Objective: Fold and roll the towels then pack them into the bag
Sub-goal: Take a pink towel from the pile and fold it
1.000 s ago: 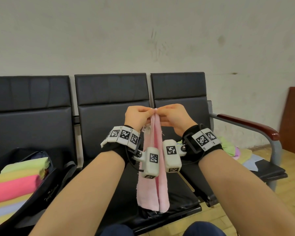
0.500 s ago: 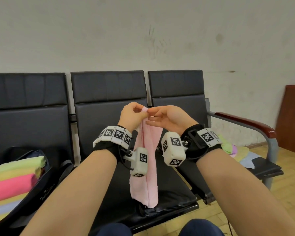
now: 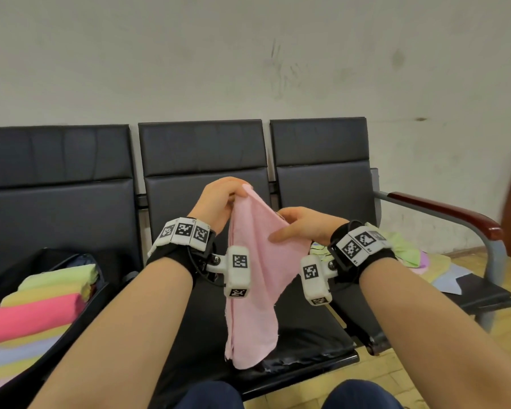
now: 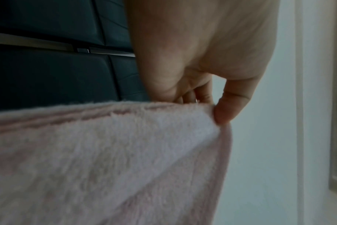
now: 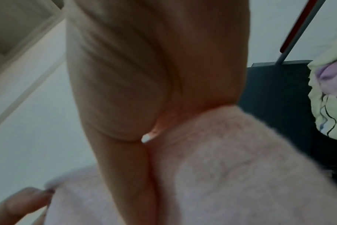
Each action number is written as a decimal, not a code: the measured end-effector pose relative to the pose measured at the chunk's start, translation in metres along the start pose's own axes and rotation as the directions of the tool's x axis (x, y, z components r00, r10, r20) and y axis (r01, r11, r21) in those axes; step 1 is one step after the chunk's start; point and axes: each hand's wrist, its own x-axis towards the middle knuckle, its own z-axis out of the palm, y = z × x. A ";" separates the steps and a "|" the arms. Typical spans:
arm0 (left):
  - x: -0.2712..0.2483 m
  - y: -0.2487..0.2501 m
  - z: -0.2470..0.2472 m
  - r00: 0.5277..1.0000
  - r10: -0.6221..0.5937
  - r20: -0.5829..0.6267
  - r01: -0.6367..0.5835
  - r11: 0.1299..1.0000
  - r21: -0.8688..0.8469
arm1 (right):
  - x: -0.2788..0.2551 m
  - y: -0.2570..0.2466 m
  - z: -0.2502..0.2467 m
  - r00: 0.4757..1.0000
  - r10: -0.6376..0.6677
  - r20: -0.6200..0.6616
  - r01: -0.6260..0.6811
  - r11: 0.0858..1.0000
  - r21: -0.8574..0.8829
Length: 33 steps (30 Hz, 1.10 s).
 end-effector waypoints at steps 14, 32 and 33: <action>0.016 -0.013 -0.024 0.926 0.118 -0.358 -0.067 0.986 0.154 | -0.013 0.004 -0.019 0.929 -0.095 -0.359 0.200 0.942 0.270; -0.024 0.058 -0.016 0.888 0.228 -0.401 -0.122 0.954 0.273 | -0.054 -0.057 -0.033 0.841 -0.152 -0.519 0.386 0.841 0.380; -0.022 0.060 -0.018 0.890 0.212 -0.405 -0.101 0.955 0.278 | -0.053 -0.060 -0.033 0.844 -0.151 -0.514 0.381 0.844 0.378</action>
